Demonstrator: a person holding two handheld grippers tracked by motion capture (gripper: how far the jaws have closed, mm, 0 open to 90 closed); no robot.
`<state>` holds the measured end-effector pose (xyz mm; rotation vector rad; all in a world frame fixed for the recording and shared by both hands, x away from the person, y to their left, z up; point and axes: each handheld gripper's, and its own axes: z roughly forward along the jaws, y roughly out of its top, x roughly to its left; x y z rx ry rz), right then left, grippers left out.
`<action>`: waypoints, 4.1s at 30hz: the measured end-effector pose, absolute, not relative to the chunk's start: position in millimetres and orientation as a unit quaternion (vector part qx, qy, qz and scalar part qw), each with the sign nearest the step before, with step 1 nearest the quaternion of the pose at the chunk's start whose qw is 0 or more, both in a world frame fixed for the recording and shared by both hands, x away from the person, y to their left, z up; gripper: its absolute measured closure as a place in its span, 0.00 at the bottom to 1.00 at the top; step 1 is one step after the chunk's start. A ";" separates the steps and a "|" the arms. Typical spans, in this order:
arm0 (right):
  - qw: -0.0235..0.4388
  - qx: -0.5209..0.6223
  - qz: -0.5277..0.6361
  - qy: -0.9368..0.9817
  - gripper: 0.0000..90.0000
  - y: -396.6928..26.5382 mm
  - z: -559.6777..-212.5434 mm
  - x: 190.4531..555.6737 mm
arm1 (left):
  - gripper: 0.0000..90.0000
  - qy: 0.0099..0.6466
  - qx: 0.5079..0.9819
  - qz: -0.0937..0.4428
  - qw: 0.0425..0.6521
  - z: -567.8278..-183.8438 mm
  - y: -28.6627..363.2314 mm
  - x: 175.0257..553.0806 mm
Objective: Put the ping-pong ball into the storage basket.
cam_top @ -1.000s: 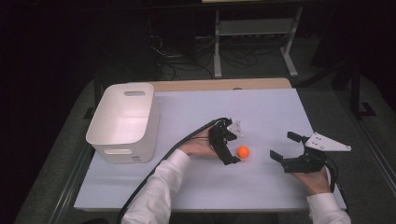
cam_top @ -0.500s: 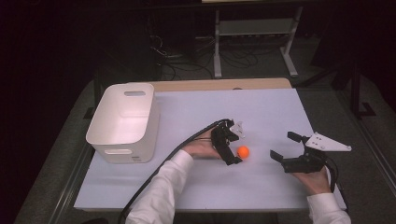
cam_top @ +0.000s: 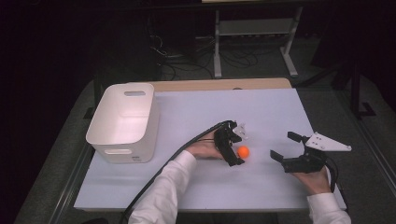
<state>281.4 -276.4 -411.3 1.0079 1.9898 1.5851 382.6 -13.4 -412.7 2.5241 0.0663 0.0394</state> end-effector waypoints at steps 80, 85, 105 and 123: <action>0.199 0.352 0.567 0.718 0.00 -272.1 -410.3 281.9 | 0.56 0.002 0.959 0.057 0.279 -354.8 -10.6 373.4; 0.201 0.353 0.568 0.716 0.00 -273.4 -409.7 281.5 | 0.56 0.004 0.958 0.064 0.279 -348.4 -7.4 373.7; 0.202 0.353 0.570 0.714 0.00 -271.9 -408.2 279.8 | 0.56 0.007 0.954 0.094 0.283 -318.3 12.5 370.0; 0.201 0.349 0.572 0.714 0.00 -270.1 -407.3 279.0 | 0.56 0.005 0.949 0.116 0.292 -290.3 21.1 366.7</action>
